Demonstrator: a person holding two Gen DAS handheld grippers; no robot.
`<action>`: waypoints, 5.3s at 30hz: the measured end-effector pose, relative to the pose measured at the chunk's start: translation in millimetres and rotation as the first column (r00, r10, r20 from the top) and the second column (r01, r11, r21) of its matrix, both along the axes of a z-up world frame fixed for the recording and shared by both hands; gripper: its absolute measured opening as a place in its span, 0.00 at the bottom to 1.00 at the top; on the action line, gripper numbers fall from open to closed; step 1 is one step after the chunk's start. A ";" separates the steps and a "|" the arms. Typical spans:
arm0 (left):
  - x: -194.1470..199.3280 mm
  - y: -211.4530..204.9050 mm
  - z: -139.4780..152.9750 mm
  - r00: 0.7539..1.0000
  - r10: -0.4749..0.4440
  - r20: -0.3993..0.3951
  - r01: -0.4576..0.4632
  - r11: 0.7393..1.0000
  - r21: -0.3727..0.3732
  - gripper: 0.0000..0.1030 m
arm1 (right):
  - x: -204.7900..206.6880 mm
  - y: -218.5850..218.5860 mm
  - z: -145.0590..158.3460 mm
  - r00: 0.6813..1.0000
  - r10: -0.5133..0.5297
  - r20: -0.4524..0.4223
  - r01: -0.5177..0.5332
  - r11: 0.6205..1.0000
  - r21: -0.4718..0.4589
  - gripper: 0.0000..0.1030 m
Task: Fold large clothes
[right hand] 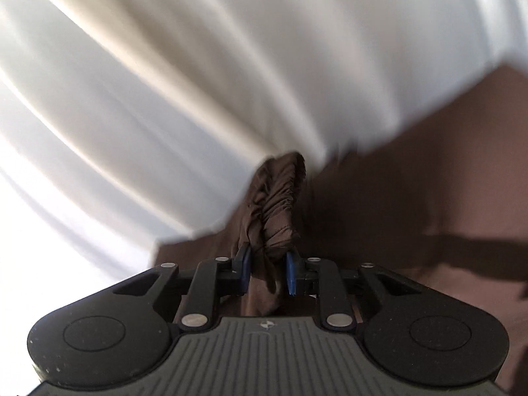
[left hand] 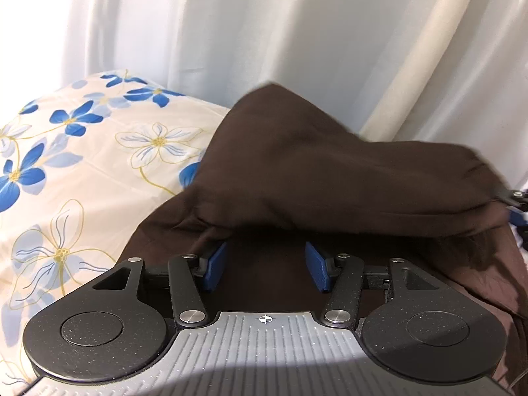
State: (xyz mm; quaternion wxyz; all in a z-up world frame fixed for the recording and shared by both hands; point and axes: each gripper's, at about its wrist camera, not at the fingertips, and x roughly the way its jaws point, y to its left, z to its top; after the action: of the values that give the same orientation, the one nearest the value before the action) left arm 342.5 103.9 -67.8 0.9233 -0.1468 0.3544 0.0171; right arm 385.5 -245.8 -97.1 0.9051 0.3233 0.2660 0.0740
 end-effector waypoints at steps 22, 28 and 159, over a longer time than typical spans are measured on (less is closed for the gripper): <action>45.9 -63.3 -3.6 0.983 -0.185 0.005 0.185 0.982 0.035 0.82 | -17.9 -0.4 -46.1 0.995 0.018 -0.100 -0.056 0.921 -0.386 0.31; 35.9 -66.9 -22.3 0.968 -0.242 0.060 0.241 0.970 0.037 1.00 | -26.2 -18.2 -63.2 0.995 -0.010 -0.103 -0.025 0.942 -0.334 0.62; 145.0 -106.8 89.7 0.893 -0.224 0.390 0.187 0.974 0.131 0.83 | 110.0 -25.4 29.7 0.995 0.060 0.076 -0.032 0.945 -0.325 0.19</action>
State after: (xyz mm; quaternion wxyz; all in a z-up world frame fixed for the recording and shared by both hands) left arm 487.5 -2.9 22.0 0.9786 -0.0669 0.1695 -0.0950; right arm 495.5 -271.1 -67.4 0.9544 0.1609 0.2433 0.0640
